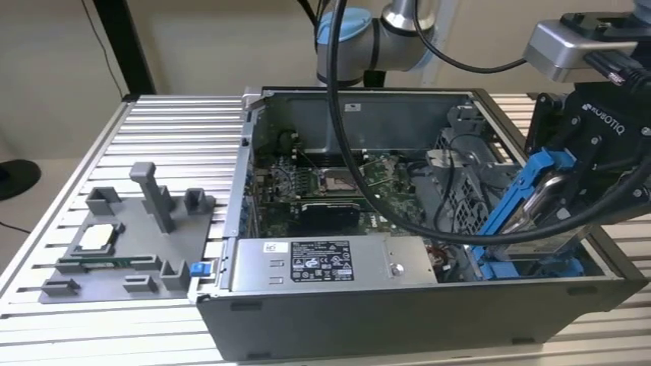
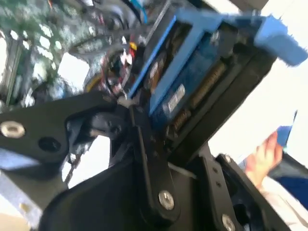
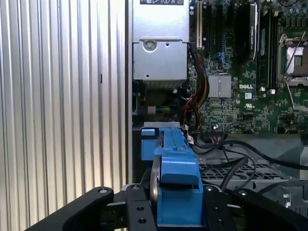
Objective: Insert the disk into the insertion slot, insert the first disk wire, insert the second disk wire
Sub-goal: 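Insert the disk into the insertion slot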
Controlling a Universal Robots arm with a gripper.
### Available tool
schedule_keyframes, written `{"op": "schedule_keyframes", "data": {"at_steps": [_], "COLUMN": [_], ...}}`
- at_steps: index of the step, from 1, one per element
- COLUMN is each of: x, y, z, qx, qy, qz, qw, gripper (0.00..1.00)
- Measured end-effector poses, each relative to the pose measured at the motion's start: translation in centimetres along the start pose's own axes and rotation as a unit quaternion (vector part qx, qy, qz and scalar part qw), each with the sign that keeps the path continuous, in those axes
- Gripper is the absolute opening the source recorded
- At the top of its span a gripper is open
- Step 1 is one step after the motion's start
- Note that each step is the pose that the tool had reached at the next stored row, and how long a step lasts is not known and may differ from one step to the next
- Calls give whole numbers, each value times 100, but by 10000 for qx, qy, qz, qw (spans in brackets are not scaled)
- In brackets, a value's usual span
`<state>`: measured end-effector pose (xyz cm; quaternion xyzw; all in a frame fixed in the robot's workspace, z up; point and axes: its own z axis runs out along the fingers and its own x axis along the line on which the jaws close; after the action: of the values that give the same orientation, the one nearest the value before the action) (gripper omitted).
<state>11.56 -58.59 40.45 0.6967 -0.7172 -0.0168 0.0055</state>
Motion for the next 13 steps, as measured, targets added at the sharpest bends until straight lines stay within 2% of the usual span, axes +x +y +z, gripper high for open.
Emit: {"op": "schedule_keyframes", "data": {"at_steps": [3, 9, 11, 13], "x": [-1, 0, 1, 1], "y": [-1, -1, 1, 5], "z": [15, 18, -10, -72], "qx": [0, 0, 0, -2], "qy": [8, -2, -16, -12], "qz": [0, 0, 1, 2], "qw": [10000, 10000, 10000, 10000], "gripper": [0, 0, 0, 0]}}
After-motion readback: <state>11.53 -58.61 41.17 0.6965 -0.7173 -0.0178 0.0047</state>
